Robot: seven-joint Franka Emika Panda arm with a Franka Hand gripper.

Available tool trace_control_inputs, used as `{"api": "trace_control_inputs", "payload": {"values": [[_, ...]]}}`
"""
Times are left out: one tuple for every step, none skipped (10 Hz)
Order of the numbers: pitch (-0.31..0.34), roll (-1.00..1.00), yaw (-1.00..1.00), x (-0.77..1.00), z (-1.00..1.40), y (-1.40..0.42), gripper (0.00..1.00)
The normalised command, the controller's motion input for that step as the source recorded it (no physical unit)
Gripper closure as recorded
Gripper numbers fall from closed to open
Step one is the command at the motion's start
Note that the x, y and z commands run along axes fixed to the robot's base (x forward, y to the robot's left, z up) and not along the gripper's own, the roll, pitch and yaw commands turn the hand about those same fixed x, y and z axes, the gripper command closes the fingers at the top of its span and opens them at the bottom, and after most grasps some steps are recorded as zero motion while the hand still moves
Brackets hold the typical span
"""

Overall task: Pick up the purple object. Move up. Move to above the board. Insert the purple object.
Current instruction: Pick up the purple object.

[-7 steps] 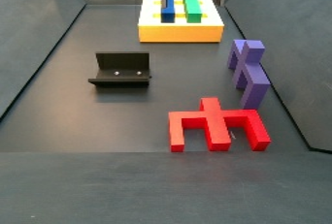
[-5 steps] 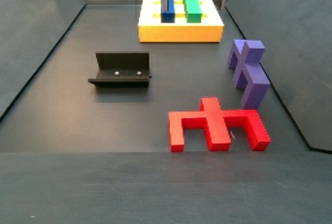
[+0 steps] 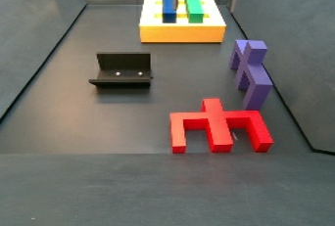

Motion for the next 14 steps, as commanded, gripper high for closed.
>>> {"api": "trace_control_inputs", "payload": {"values": [[-0.091, -0.13, -0.71, -0.35, -0.13, -0.03, 0.0], [-0.08, -0.15, -0.76, -0.3, -0.16, 0.0, 0.0], [-0.061, -0.13, -0.81, -0.26, -0.13, 0.0, 0.0], [-0.027, -0.07, -0.88, -0.21, -0.1, 0.0, 0.0], [0.0, 0.0, -0.91, -0.22, -0.07, 0.0, 0.0], [0.0, 0.0, -0.91, -0.21, -0.07, 0.0, 0.0], [0.0, 0.0, -0.87, -0.13, -0.09, -0.03, 0.0], [0.034, 0.0, -0.68, 0.0, -0.15, -0.02, 0.0], [0.02, 0.0, -0.78, -0.11, -0.18, -0.05, 0.0], [0.011, 0.0, -0.84, -0.2, -0.2, -0.02, 0.0], [0.016, 0.0, -0.85, -0.19, -0.19, -0.01, 0.0], [0.02, 0.0, -0.84, -0.2, -0.18, -0.01, 0.0], [0.02, 0.0, -0.84, -0.19, -0.2, -0.02, 0.0], [0.0, -0.07, -0.9, -0.06, -0.29, -0.03, 0.0]]}}
